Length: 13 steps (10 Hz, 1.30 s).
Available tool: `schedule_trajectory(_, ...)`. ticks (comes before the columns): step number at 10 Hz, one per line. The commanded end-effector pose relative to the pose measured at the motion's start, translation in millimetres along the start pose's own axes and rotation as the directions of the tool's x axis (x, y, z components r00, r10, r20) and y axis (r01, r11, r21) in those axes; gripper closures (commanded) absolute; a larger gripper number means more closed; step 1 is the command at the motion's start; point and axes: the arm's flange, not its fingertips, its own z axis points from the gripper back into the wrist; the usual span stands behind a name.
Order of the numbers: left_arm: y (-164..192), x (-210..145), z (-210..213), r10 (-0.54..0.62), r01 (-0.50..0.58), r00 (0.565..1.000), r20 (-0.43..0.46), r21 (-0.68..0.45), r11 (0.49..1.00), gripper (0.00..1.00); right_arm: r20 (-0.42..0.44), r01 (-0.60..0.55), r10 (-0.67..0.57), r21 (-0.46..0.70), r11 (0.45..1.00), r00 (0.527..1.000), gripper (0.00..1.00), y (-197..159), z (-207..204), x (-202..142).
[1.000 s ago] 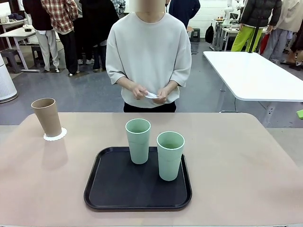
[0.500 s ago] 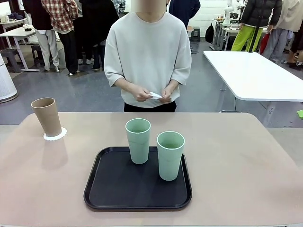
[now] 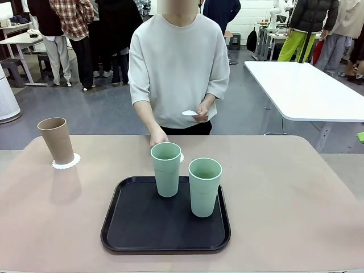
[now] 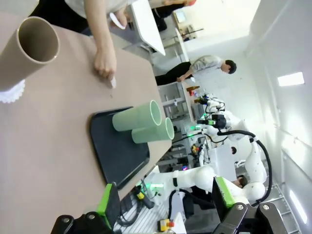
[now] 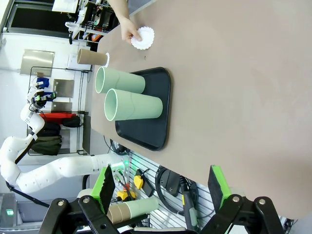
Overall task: Place coasters on the table and set cups on them.
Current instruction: Take one Reusable plastic cup from the Flat Tray and place it on a coaster set by the human.
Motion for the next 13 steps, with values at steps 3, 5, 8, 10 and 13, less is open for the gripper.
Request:
schedule_trajectory(3,-1.7,-3.7,-2.2,-0.006,0.005,1.000,0.018,0.007,1.000,0.00,-0.001,-0.002,0.002,0.017,1.000,1.000,0.00,-0.4,-0.8,0.3)
schedule_trajectory(5,-1.7,-3.7,-2.2,-0.006,0.005,1.000,0.018,0.007,1.000,0.00,-0.001,-0.002,0.002,0.017,1.000,1.000,0.00,-0.4,-0.8,0.3)
schedule_trajectory(8,-1.7,-3.7,-2.2,-0.006,0.005,1.000,0.018,0.007,1.000,0.00,-0.001,-0.002,0.002,0.017,1.000,1.000,0.00,-0.4,-0.8,0.3)
schedule_trajectory(10,-1.7,-3.7,-2.2,-0.006,0.005,1.000,0.018,0.007,1.000,0.00,-0.001,-0.002,0.002,0.017,1.000,1.000,0.00,-0.4,-0.8,0.3)
schedule_trajectory(13,-1.7,-3.7,-2.2,-0.006,0.005,1.000,0.018,0.007,1.000,0.00,-0.001,-0.002,0.002,0.017,1.000,1.000,0.00,-0.4,-0.8,0.3)
